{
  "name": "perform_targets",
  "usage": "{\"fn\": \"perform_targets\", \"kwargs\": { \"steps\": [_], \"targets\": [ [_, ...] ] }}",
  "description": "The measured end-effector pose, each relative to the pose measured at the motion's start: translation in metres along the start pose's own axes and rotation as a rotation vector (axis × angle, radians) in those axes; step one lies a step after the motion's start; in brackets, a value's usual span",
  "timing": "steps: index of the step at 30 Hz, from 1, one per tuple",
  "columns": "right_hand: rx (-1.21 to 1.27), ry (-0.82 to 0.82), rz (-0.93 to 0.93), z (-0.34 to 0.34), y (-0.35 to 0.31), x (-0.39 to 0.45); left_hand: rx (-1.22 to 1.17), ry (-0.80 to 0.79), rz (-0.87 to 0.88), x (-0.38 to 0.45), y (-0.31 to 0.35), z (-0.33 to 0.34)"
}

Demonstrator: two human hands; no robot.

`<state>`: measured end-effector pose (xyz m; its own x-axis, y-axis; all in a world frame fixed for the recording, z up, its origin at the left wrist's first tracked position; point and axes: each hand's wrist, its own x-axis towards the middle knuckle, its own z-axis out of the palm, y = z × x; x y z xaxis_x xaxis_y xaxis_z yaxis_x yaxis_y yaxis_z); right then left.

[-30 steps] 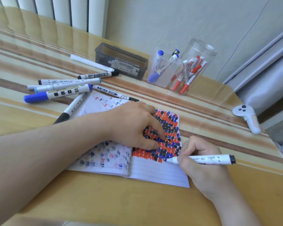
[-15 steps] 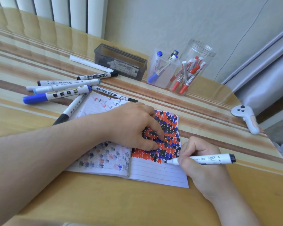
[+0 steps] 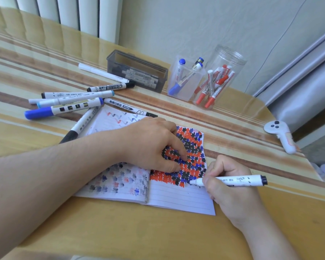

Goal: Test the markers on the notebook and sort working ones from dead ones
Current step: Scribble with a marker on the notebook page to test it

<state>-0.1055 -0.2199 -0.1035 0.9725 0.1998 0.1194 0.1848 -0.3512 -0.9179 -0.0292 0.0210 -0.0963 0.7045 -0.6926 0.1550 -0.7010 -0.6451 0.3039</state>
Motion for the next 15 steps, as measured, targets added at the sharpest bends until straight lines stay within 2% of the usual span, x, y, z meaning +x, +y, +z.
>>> {"fn": "perform_targets", "kwargs": {
  "steps": [4, 7, 11, 15],
  "targets": [
    [0.017, -0.044, 0.009, 0.000, 0.000, 0.000, 0.004, -0.019, -0.017, 0.000, 0.002, -0.001],
    [0.064, -0.025, 0.009, 0.000, -0.001, 0.000, -0.047, 0.031, -0.030, -0.001, 0.000, 0.001],
    [0.353, 0.094, 0.065, -0.005, -0.003, 0.004, -0.298, 0.152, -0.134, -0.001, -0.003, -0.002],
    [0.529, 0.072, 0.087, -0.011, -0.006, 0.008, -0.381, 0.226, -0.188, 0.001, -0.005, -0.005]
  ]
}}
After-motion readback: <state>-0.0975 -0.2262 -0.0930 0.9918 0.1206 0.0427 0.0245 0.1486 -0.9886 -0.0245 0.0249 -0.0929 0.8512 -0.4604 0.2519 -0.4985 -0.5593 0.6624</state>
